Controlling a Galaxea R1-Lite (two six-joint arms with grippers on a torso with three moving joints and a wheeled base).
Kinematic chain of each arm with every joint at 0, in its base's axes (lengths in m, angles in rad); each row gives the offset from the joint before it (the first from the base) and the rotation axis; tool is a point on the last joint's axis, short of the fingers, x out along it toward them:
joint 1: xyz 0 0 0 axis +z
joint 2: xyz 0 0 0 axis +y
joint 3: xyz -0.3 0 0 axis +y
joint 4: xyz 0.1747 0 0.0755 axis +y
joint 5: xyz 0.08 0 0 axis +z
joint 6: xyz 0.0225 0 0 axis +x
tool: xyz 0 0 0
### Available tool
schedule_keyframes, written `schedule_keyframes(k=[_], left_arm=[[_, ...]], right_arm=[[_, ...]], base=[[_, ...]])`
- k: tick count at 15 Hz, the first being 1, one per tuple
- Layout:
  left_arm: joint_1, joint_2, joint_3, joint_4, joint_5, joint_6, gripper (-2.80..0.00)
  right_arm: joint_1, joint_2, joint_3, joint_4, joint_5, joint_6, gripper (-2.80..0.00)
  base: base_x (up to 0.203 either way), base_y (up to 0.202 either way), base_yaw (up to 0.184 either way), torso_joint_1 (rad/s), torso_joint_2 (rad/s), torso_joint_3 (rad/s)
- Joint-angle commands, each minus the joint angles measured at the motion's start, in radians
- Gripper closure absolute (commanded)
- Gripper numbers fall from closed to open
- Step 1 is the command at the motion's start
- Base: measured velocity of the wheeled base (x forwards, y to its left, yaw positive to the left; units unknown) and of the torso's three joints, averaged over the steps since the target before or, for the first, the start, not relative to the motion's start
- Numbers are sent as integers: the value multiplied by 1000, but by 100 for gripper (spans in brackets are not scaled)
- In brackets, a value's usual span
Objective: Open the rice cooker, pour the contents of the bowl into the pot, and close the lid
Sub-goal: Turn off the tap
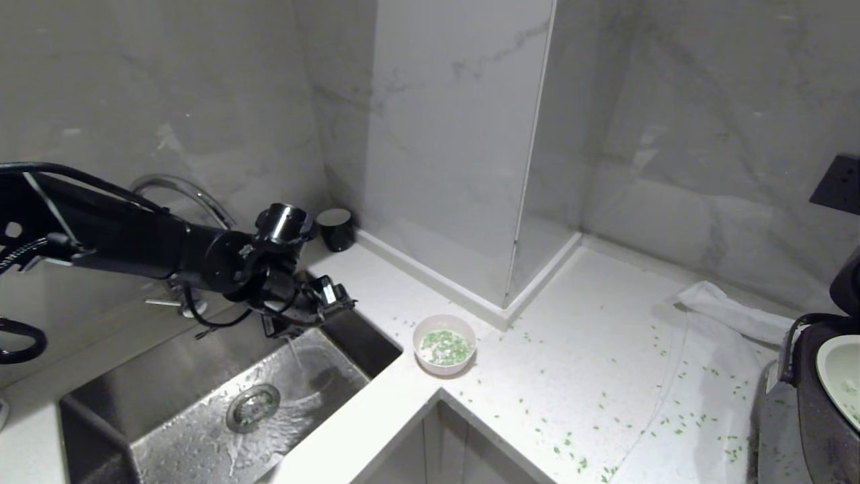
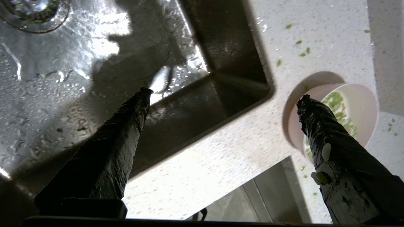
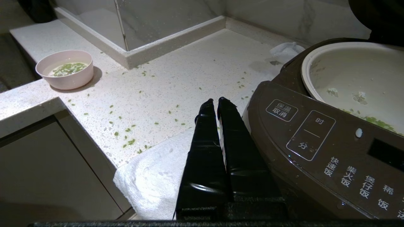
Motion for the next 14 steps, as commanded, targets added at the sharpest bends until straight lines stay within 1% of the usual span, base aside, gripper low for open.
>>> schedule_keyframes(k=[1,3,4,5,9,12,14], left_arm=[[35,-136,175,-77,0,19,0],[69,-203,293,-167,2,51,0],[111,-231,333,-210,2,66,0],[146,-244,352,-227,1,82,0],[269,-243,375,-237,-3,144,0],[344,-225,366,-242,-2,167,0],[396,-193,347,-256,1,212,0]], right_arm=[[0,0,0,1,1,0,0],[0,-1,0,0,1,0,0],[0,-1,0,1,1,0,0],[0,-1,0,1,1,0,0],[0,1,0,1,1,0,0],[0,-1,0,1,1,0,0],[0,-1,0,1,1,0,0]], base=[[0,0,0,0,0,0],[0,0,0,0,0,0],[0,0,0,0,0,0],[0,0,0,0,0,0],[0,0,0,0,0,0],[0,0,0,0,0,0],[0,0,0,0,0,0]])
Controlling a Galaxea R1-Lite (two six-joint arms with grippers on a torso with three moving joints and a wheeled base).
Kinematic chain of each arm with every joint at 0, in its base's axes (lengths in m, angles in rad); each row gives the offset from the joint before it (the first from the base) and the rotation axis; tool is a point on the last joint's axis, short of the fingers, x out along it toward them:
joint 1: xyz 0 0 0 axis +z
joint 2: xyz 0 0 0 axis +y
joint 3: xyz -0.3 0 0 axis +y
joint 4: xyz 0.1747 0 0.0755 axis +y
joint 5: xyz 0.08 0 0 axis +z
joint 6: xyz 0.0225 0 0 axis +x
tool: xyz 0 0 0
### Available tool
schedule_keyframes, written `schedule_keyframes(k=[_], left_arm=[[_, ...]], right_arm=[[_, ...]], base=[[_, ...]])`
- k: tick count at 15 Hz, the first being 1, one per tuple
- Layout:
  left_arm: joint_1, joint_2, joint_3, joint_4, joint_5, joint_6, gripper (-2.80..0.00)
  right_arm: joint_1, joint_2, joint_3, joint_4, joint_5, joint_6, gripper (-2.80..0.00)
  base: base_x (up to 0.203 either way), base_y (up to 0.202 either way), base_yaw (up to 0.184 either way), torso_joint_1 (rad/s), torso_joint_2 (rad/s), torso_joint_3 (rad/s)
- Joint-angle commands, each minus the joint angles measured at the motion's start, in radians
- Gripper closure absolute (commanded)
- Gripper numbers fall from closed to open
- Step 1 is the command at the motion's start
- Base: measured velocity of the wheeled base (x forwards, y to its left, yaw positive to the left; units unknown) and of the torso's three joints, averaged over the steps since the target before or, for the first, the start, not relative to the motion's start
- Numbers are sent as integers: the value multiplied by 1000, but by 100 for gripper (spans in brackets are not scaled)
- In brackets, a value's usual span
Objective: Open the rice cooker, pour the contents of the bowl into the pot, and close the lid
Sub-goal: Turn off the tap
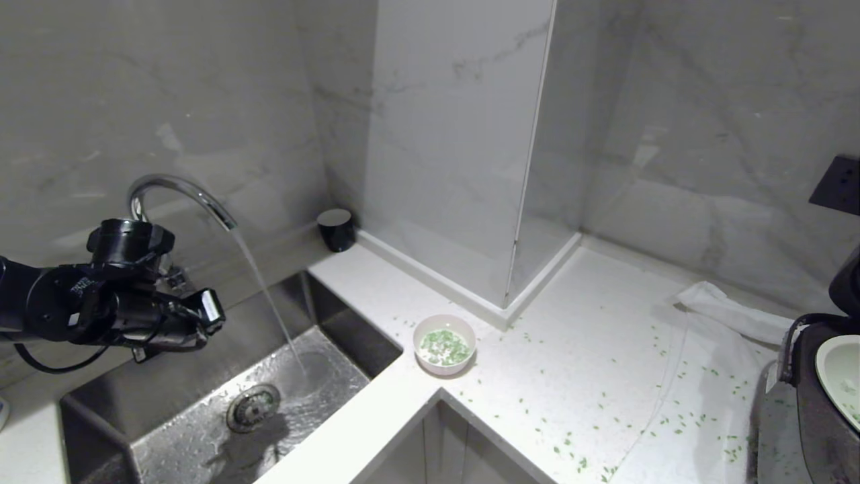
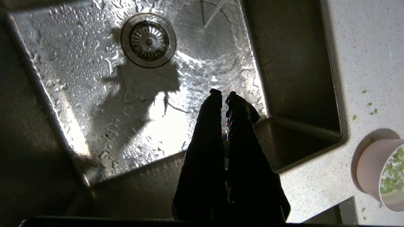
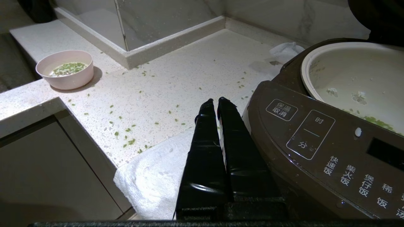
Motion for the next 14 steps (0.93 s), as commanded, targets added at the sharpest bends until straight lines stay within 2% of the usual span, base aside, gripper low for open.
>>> schedule_keyframes(k=[1,4,9,14], left_arm=[[68,53,-21,-27,5,35,0],[149,120,-71,-77,9,73,0],[261,254,-207,-84,9,75,0],[310,344,-313,-115,6,75,0]], right_arm=[[0,0,0,0,1,0,0],[0,1,0,1,1,0,0],[0,-1,0,1,1,0,0],[0,-1,0,0,1,0,0]], base=[[0,0,0,0,0,0],[0,0,0,0,0,0],[0,0,0,0,0,0],[0,0,0,0,0,0]])
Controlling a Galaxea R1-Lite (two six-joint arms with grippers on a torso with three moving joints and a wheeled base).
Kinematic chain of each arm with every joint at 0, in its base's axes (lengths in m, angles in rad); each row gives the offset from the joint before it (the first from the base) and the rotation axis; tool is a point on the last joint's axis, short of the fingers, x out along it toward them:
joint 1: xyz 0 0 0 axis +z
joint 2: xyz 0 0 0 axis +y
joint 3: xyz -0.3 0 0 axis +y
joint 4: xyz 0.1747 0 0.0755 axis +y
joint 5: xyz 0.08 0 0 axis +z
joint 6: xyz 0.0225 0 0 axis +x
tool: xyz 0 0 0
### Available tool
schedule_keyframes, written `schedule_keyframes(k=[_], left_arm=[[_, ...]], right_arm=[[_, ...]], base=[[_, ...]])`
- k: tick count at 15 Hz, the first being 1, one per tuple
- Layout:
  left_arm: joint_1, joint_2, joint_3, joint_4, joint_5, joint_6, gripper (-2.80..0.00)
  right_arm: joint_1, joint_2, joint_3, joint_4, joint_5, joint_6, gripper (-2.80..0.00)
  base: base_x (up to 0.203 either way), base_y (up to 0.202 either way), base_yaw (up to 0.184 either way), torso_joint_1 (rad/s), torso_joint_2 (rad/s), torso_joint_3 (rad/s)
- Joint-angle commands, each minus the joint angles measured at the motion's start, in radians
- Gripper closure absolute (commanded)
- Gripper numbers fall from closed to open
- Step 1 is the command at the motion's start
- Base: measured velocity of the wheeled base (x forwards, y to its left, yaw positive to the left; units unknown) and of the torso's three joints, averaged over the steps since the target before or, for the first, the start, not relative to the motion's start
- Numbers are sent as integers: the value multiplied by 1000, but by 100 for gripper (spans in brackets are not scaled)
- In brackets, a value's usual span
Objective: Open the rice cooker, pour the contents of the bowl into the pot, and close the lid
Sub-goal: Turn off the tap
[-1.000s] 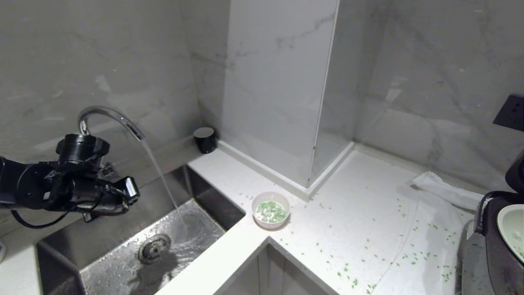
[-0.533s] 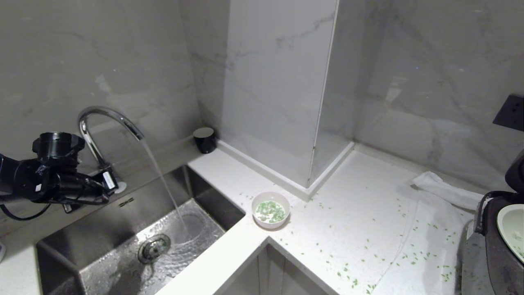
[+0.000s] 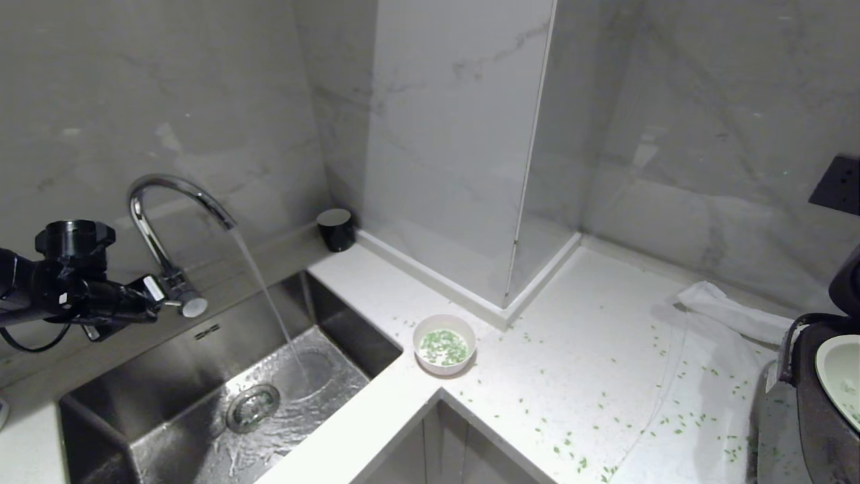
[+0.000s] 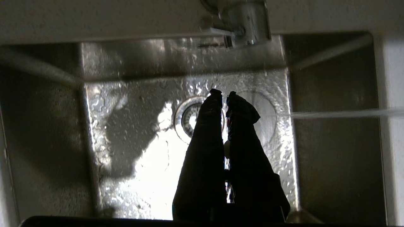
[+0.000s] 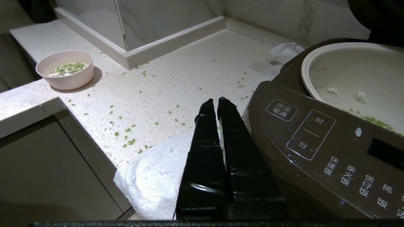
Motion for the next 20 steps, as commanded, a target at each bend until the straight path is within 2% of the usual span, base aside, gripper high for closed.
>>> schedule_keyframes(k=[1,11,14,17,20], left_arm=[[29,82,-77,-2,-1,-8,0],[42,159,-206,-2,2,-22,0],[45,157,-210,-2,3,-30,0],[44,117,-177,11,-1,-31,0],[20,-20,-76,14,-22,-30,0]], right_arm=[[0,-1,0,1,0,0,0],[0,-1,0,0,0,0,0],[0,-1,0,1,0,0,0],[0,-1,0,1,0,0,0],[0,0,0,1,0,0,0]], base=[[0,0,0,0,0,0],[0,0,0,0,0,0],[0,0,0,0,0,0],[0,0,0,0,0,0],[0,0,0,0,0,0]])
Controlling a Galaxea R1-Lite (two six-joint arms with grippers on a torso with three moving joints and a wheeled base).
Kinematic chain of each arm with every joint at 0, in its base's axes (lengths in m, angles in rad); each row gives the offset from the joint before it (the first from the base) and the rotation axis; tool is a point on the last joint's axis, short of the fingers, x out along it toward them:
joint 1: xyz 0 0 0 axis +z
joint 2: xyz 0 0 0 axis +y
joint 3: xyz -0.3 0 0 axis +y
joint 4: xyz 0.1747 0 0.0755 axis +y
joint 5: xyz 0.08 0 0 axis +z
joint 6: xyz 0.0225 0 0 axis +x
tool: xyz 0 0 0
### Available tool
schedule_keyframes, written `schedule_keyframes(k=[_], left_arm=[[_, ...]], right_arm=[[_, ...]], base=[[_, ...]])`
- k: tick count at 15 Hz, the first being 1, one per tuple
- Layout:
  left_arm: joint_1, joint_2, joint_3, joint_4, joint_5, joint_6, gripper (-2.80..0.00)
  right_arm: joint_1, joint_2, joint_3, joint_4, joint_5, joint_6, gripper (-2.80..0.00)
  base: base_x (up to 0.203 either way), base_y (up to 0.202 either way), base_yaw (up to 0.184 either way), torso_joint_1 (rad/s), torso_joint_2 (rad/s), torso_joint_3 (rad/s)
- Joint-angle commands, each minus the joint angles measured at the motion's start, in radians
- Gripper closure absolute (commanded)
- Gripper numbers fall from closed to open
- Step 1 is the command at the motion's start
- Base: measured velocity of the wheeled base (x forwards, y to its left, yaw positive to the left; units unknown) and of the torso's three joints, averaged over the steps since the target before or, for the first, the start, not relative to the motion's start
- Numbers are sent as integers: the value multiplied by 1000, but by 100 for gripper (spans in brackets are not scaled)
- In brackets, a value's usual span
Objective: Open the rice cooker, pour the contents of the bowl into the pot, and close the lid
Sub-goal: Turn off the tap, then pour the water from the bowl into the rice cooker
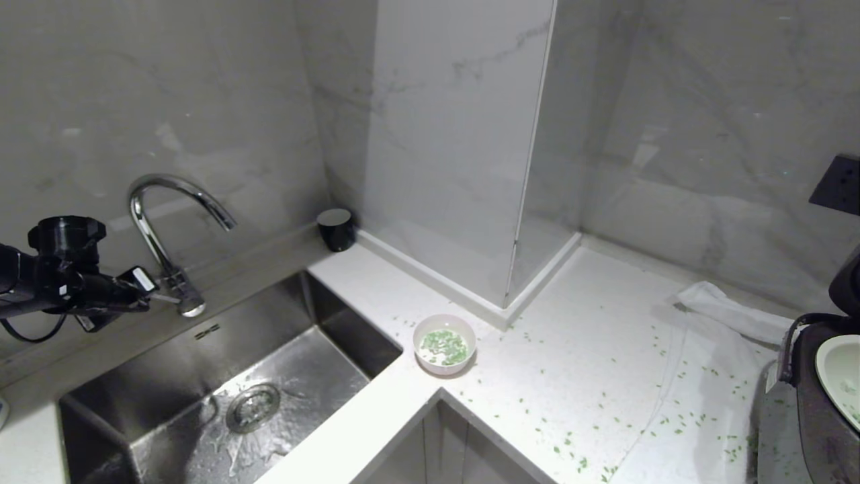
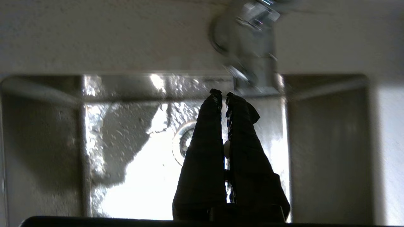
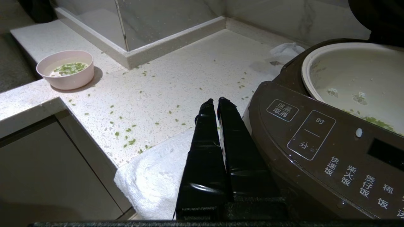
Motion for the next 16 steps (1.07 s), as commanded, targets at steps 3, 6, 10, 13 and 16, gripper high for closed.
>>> schedule_keyframes(k=[3,6,10,13,16], left_arm=[[-77,-277,173,-1,-53,-4,0],[-165,-458,286,-5,-64,-3,0],[-270,-666,384,-7,-63,6,0],[-353,-821,479,-33,-55,22,0],[-410,-971,686,-243,-41,84,0]], right_arm=[[0,-1,0,1,0,0,0],[0,1,0,1,0,0,0],[0,1,0,1,0,0,0],[0,-1,0,1,0,0,0],[0,0,0,0,0,0,0]], base=[[0,0,0,0,0,0],[0,0,0,0,0,0],[0,0,0,0,0,0],[0,0,0,0,0,0],[0,0,0,0,0,0]])
